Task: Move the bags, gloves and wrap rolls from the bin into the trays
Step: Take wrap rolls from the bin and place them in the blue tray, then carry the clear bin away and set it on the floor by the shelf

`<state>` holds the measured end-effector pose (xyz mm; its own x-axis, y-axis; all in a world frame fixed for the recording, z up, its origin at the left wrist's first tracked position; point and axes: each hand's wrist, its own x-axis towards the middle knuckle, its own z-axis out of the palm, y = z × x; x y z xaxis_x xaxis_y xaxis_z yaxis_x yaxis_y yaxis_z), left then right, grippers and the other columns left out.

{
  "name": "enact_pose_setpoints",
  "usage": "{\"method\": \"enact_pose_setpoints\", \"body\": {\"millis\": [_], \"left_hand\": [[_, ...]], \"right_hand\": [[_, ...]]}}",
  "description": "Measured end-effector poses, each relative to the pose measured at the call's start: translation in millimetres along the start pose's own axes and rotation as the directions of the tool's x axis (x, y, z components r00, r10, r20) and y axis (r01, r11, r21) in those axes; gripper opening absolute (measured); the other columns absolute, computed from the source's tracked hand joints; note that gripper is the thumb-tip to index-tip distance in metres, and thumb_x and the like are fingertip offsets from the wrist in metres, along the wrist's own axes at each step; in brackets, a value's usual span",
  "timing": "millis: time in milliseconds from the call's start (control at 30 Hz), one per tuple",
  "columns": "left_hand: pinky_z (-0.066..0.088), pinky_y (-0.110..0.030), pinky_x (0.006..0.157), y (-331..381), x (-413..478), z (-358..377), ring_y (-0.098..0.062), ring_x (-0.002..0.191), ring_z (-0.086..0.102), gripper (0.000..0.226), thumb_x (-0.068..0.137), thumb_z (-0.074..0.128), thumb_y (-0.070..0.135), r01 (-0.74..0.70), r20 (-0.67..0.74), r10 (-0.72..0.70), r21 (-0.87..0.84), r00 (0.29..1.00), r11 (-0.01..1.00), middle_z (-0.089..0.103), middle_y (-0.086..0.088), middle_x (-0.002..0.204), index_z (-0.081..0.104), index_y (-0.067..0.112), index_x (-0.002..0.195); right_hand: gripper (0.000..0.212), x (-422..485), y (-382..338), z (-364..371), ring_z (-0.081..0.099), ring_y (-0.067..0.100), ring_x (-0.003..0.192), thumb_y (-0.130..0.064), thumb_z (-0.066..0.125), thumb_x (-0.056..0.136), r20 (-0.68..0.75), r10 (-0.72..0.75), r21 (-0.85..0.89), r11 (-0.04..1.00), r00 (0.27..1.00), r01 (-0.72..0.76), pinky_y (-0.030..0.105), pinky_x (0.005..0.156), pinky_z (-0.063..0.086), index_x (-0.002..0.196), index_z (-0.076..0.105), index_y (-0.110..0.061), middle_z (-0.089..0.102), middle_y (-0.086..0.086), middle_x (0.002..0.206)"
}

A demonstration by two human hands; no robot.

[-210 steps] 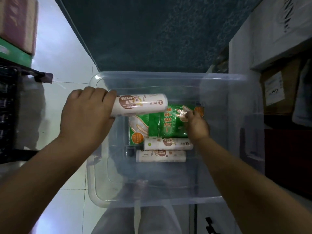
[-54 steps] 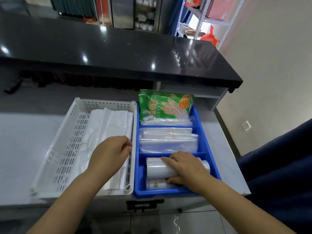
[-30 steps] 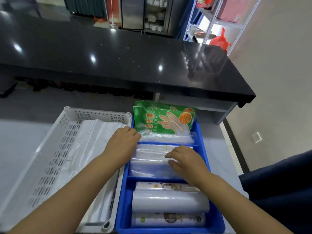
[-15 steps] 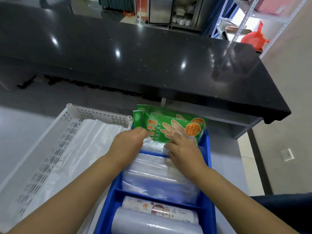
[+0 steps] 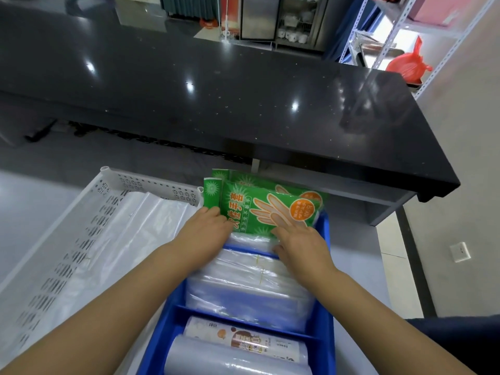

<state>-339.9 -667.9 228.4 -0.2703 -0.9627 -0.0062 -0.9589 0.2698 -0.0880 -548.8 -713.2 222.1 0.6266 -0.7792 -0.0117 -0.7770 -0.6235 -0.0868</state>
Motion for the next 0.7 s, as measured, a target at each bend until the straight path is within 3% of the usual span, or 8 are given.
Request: {"method": "enact_pose_setpoints", "body": {"millis": [133, 200, 267, 367, 500, 567, 633, 700], "left_hand": [[0.046, -0.027, 0.055, 1, -4, -2, -0.021, 0.060, 0.056, 0.017, 0.051, 0.080, 0.012, -0.005, -0.013, 0.005, 0.057, 1.000, 0.998, 0.059, 0.001, 0.055, 0.065, 0.016, 0.058], [0.046, -0.029, 0.056, 3, -4, -2, -0.023, 0.063, 0.056, 0.017, 0.054, 0.078, 0.006, 0.022, -0.029, -0.021, 0.036, 0.999, 0.999, 0.060, -0.002, 0.059, 0.064, 0.013, 0.061], [0.045, -0.031, 0.057, 5, -2, -3, -0.025, 0.066, 0.056, 0.020, 0.054, 0.074, 0.000, 0.073, -0.065, -0.072, 0.026, 0.995, 0.997, 0.061, -0.004, 0.065, 0.064, 0.011, 0.067], [0.046, -0.032, 0.058, 4, -7, -7, -0.026, 0.069, 0.058, 0.030, 0.050, 0.073, -0.005, 0.157, -0.130, -0.156, -0.002, 0.979, 0.988, 0.063, -0.005, 0.070, 0.067, 0.010, 0.075], [0.047, -0.032, 0.056, -3, -26, -20, -0.030, 0.065, 0.059, 0.025, 0.052, 0.076, -0.003, 0.243, -0.150, -0.247, -0.042, 0.957, 0.969, 0.064, -0.008, 0.066, 0.069, 0.008, 0.073], [0.048, -0.032, 0.053, -8, -44, -26, -0.030, 0.061, 0.060, 0.022, 0.054, 0.078, -0.001, 0.304, -0.155, -0.311, -0.062, 0.938, 0.950, 0.065, -0.008, 0.063, 0.069, 0.008, 0.072], [0.048, -0.033, 0.054, -13, -70, -31, -0.030, 0.066, 0.062, 0.014, 0.068, 0.074, 0.007, 0.388, -0.150, -0.403, -0.118, 0.903, 0.914, 0.068, -0.006, 0.069, 0.070, 0.011, 0.080], [0.046, -0.032, 0.059, -20, -102, -34, -0.025, 0.077, 0.061, 0.012, 0.085, 0.057, 0.019, 0.503, -0.095, -0.520, -0.155, 0.849, 0.850, 0.069, -0.001, 0.082, 0.067, 0.017, 0.091]], "right_hand": [[0.034, -4, 0, 0, 0.055, 0.031, 0.108, -0.007, 0.055, 0.079, -0.017, 0.031, -0.045, 0.998, 0.999, -0.032, 0.032, 0.074, 0.044, 0.112, 0.060, -0.015, 0.049, 0.003, 0.141], [0.057, -6, -1, -6, 0.063, 0.026, 0.089, -0.006, 0.069, 0.067, -0.014, 0.067, -0.080, 0.994, 0.998, -0.068, 0.028, 0.060, 0.045, 0.122, 0.058, -0.016, 0.069, 0.007, 0.112], [0.067, -8, -1, -11, 0.066, 0.021, 0.071, -0.007, 0.079, 0.054, -0.059, 0.067, -0.110, 0.991, 0.996, -0.073, 0.024, 0.052, 0.045, 0.118, 0.062, -0.017, 0.074, 0.003, 0.093], [0.054, -5, 1, -10, 0.063, 0.025, 0.072, -0.007, 0.078, 0.060, -0.135, 0.003, -0.109, 0.994, 0.991, -0.018, 0.028, 0.057, 0.046, 0.113, 0.065, -0.013, 0.073, 0.004, 0.094], [0.013, 3, -9, -16, 0.057, 0.029, 0.062, -0.002, 0.075, 0.063, -0.196, -0.079, -0.084, 0.994, 0.977, 0.064, 0.033, 0.054, 0.045, 0.071, 0.066, -0.008, 0.066, 0.009, 0.069], [0.008, 10, -23, -21, 0.058, 0.031, 0.063, -0.003, 0.070, 0.068, -0.190, -0.118, -0.031, 0.993, 0.975, 0.114, 0.036, 0.056, 0.050, 0.065, 0.064, -0.007, 0.065, 0.011, 0.065], [0.006, 12, -44, -27, 0.059, 0.030, 0.059, -0.007, 0.070, 0.068, -0.186, -0.168, -0.024, 0.986, 0.968, 0.167, 0.036, 0.056, 0.051, 0.064, 0.065, -0.008, 0.065, 0.011, 0.062], [0.006, 12, -70, -33, 0.057, 0.030, 0.052, -0.008, 0.068, 0.068, -0.183, -0.231, -0.029, 0.973, 0.955, 0.230, 0.030, 0.048, 0.045, 0.063, 0.065, -0.009, 0.063, 0.010, 0.057]]}}
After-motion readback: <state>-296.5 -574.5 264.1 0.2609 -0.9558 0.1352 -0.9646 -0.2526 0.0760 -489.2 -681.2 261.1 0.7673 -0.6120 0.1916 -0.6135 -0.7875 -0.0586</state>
